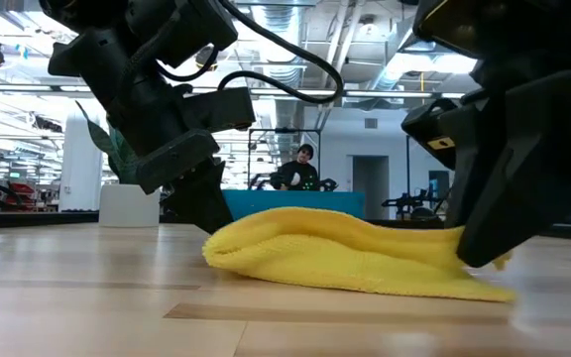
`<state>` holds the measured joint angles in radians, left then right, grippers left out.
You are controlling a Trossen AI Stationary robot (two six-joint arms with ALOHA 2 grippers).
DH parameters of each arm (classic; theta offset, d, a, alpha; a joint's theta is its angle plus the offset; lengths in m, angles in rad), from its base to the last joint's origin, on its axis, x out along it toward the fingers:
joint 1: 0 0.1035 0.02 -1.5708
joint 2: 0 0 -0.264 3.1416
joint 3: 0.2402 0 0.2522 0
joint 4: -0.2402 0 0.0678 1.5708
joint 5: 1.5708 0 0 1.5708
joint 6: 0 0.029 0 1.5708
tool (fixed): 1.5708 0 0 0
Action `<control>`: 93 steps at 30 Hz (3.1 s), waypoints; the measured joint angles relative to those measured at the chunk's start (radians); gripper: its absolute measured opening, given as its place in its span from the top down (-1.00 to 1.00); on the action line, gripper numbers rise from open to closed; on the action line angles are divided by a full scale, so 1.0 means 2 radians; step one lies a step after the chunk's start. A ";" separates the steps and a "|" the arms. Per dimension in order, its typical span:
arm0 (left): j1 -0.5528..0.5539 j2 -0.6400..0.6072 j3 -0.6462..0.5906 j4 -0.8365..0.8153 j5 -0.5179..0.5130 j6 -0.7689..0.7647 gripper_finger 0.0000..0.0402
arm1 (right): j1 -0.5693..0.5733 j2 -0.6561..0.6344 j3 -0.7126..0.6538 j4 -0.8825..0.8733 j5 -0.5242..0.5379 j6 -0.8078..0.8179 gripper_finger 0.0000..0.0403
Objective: Roll microfiber towels into tight, uniform cylinder then place into a basket
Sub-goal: Fold the yellow microfiber towel
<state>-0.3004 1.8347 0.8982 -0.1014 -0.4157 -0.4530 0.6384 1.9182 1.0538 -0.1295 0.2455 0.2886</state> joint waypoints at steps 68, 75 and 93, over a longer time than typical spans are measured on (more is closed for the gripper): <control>-0.124 0.064 0.063 0.083 0.045 0.236 0.31 | 0.007 0.016 0.011 -0.024 0.008 -0.109 0.23; -0.124 0.065 0.063 0.084 0.046 0.222 0.31 | -0.002 0.015 0.006 -0.022 -0.009 -0.099 0.29; -0.124 0.067 0.062 0.107 0.064 0.198 0.98 | -0.001 0.015 0.012 -0.036 -0.003 -0.082 0.84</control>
<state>-0.5491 1.9690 1.0229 0.1122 -0.2874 -0.0573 0.6365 1.9485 1.0771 -0.2014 0.2394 0.1238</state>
